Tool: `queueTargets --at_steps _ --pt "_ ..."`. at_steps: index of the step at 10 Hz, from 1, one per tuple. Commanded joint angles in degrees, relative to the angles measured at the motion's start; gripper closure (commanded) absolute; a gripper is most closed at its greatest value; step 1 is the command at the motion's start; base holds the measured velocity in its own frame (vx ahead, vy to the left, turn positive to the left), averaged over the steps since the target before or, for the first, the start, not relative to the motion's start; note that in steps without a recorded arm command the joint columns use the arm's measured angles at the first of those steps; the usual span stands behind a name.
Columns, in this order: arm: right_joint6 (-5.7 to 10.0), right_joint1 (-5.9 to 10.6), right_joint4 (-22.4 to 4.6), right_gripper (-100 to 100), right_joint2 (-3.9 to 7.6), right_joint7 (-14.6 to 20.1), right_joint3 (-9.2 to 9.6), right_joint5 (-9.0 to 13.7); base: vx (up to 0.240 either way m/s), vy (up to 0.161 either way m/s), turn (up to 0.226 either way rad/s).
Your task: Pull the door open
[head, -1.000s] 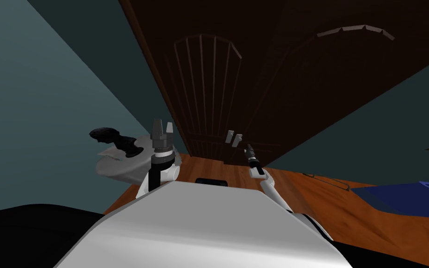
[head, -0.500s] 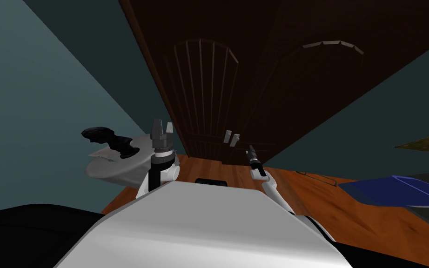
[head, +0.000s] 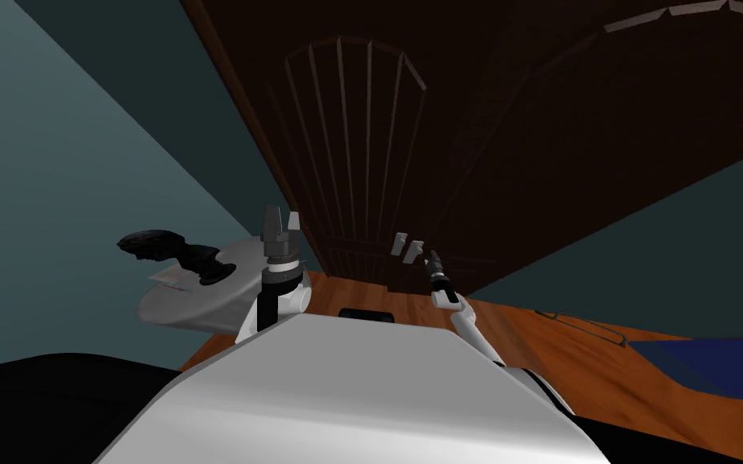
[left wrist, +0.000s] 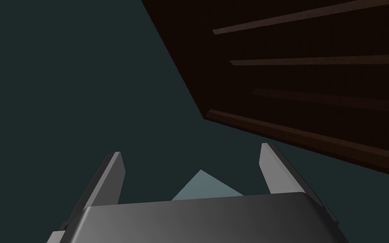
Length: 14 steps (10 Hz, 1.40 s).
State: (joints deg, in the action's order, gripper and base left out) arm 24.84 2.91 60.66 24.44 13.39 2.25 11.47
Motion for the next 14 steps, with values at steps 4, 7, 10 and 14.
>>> queueTargets --at_steps 4,7,10,14 --pt "0.16 0.61 0.14 100 -0.36 -0.02 0.44 -0.1 0.067 0.056 0.05" --pt "0.16 0.61 0.14 100 -0.36 -0.02 0.44 -0.1 -0.02 -0.011 0.01" --pt "0.14 -0.53 0.03 100 0.44 0.31 0.51 0.0 -0.091 -0.049 -0.021" --pt "0.48 -2.0 1.32 100 2.24 1.7 2.17 0.06 -0.187 -0.104 -0.019"
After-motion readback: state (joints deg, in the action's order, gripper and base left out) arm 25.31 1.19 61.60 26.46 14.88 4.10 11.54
